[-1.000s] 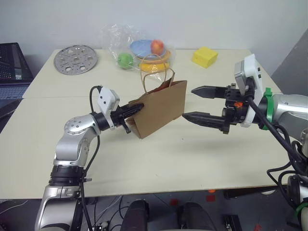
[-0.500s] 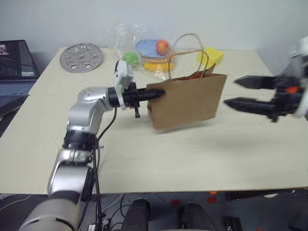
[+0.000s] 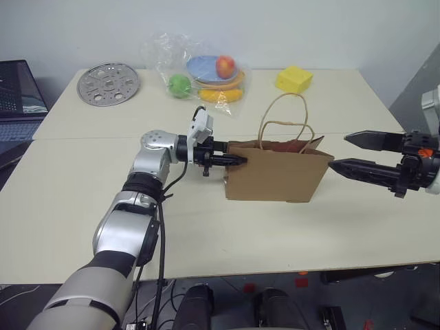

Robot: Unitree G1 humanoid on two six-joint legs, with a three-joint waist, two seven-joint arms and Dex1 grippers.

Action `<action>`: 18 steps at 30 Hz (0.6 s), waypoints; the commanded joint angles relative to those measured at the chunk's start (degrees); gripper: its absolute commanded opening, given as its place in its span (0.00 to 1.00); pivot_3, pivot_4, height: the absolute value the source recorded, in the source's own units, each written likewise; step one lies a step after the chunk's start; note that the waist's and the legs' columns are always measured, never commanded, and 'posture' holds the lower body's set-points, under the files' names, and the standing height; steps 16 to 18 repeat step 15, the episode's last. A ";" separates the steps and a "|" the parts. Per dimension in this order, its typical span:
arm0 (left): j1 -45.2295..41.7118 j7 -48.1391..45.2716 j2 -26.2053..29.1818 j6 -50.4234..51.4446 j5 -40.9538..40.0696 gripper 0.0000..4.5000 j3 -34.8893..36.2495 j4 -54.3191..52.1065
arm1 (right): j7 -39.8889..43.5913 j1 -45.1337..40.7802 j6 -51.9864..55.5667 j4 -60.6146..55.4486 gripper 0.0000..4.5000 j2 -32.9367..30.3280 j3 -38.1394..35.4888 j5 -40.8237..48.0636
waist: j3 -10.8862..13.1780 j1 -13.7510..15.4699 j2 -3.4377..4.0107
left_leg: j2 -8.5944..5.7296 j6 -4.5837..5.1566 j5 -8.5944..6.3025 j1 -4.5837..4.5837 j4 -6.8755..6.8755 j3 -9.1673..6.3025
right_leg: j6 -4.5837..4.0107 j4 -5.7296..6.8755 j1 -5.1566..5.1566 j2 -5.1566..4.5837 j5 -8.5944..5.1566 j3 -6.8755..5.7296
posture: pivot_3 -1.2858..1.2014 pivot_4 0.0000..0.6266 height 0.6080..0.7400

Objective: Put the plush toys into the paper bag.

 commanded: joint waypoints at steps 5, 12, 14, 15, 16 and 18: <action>3.64 2.21 13.29 16.75 -3.61 0.86 5.65 -18.35 | 5.86 4.10 -5.62 3.50 1.00 -4.49 -3.16 -7.83 | 0.01 -0.77 0.02 | 0.07 0.00 0.00 0.00 -0.05 -0.07 | 0.00 0.00 -0.01 0.04 0.00 0.01 | 0.52 0.24 1.00; 14.28 15.45 22.32 23.30 -1.01 1.00 9.49 -35.81 | 10.50 15.89 -12.72 5.69 1.00 -3.78 -8.30 -20.00 | 0.00 -0.54 0.02 | 0.05 -0.01 0.00 0.01 -0.01 -0.15 | 0.01 0.01 0.07 -0.04 -0.01 0.07 | 0.52 0.24 1.00; 15.67 17.12 22.68 23.56 -0.52 1.00 8.97 -38.47 | 11.12 17.60 -14.13 5.23 1.00 -2.39 -8.58 -21.23 | 0.01 -0.01 0.02 | 0.06 -0.01 0.01 0.02 0.04 -0.17 | 0.03 0.05 0.09 -0.06 0.01 0.05 | 0.52 0.24 1.00; 15.79 17.54 23.05 22.86 0.34 1.00 8.48 -38.15 | 10.72 17.49 -14.43 4.66 1.00 -1.89 -7.92 -21.50 | 0.01 -0.01 0.02 | 0.05 0.01 0.04 0.03 0.05 -0.20 | 0.09 0.05 0.11 -0.05 0.06 0.03 | 0.52 0.24 1.00; 15.79 17.54 23.05 22.86 0.34 1.00 8.48 -38.15 | 10.72 17.49 -14.43 4.66 1.00 -1.89 -7.92 -21.50 | 0.01 -0.01 0.02 | 0.05 0.01 0.04 0.03 0.05 -0.20 | 0.09 0.05 0.11 -0.05 0.06 0.03 | 0.52 0.24 1.00; 15.79 17.54 23.05 22.86 0.34 1.00 8.48 -38.15 | 10.72 17.49 -14.43 4.66 1.00 -1.89 -7.92 -21.50 | 0.01 -0.01 0.02 | 0.05 0.01 0.04 0.03 0.05 -0.20 | 0.09 0.05 0.11 -0.05 0.06 0.03 | 0.52 0.24 1.00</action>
